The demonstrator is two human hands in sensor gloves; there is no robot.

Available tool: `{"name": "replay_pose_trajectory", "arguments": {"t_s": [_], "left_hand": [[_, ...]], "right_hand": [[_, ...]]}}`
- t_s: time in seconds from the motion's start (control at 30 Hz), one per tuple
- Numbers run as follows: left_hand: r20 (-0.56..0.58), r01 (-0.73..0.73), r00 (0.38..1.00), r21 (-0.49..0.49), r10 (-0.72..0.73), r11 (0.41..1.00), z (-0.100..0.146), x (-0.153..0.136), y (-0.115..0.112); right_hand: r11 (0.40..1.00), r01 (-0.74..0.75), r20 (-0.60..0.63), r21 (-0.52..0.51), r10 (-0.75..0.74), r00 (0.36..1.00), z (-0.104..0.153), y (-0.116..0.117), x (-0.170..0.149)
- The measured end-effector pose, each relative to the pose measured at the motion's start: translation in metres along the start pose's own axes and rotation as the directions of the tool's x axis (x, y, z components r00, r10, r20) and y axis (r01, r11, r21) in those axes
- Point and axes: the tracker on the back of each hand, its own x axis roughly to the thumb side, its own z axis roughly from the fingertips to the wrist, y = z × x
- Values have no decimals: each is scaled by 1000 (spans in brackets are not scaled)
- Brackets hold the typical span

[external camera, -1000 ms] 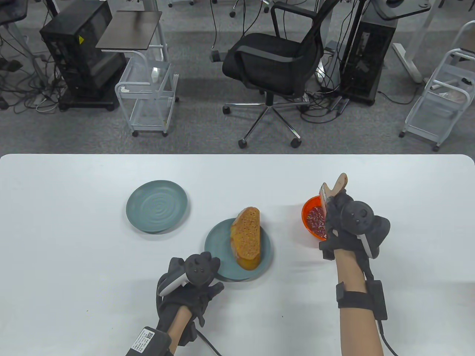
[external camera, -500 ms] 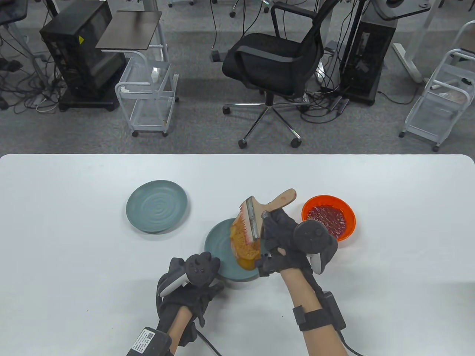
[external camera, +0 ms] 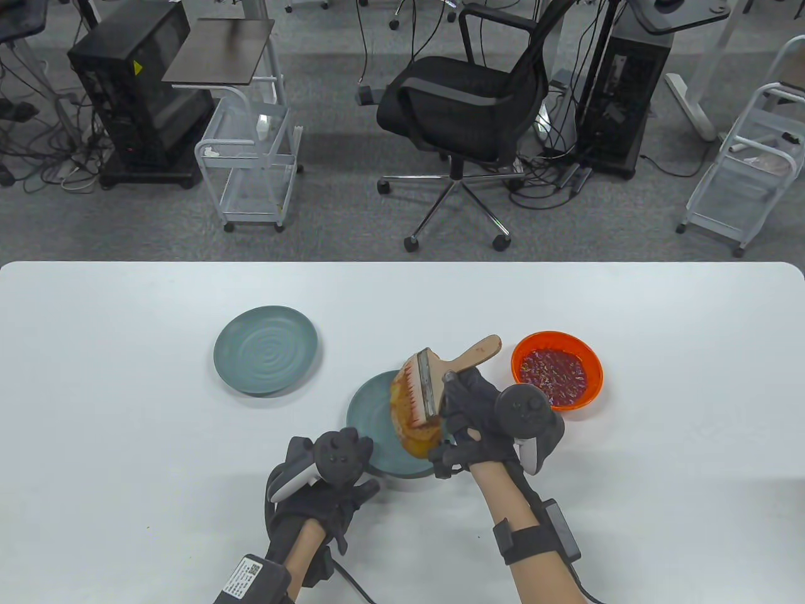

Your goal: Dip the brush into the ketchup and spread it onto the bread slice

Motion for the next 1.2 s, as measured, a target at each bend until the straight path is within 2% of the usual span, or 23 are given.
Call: {"name": "replay_pose_trajectory", "arguments": {"t_s": [0.2,0.27,0.37,0.47,0.57,0.7,0.73,0.87,0.93,1.0,1.1,1.2], "left_hand": [[0,-5,1000,-1,5,1000,0,0,0],[0,-4,1000,-1,4,1000,0,0,0],[1,-1,1000,-1,1,1000,0,-1,0],[3,-3,1000,0,3,1000,0,-1,0],[5,-4,1000,1,4,1000,0,-1,0],[0,0,1000,1,0,1000,0,-1,0],[-1,2,1000,1,-2,1000,0,-1,0],[-4,4,1000,2,-4,1000,0,0,0],[-2,1,1000,2,-1,1000,0,0,0],[-1,-1,1000,2,1,1000,0,-1,0],[0,-1,1000,2,1,1000,0,-1,0],[-2,3,1000,1,-3,1000,0,0,0]], "right_hand": [[986,-150,120,-70,158,980,-1,-10,14],[991,-115,118,-63,122,985,0,-7,15],[1000,27,23,16,-28,999,4,7,9],[999,23,-11,42,-22,1000,6,12,6],[999,-33,14,6,33,999,4,5,5],[984,-147,84,-98,156,984,2,-13,7],[986,-134,83,-98,142,986,2,-14,7],[999,39,5,-5,-39,999,7,-1,2],[997,70,-22,26,-69,997,10,6,0],[999,32,-7,36,-32,999,10,8,-1],[999,-29,32,-17,29,999,7,-1,0],[981,-150,111,-121,163,980,5,-18,3]]}}
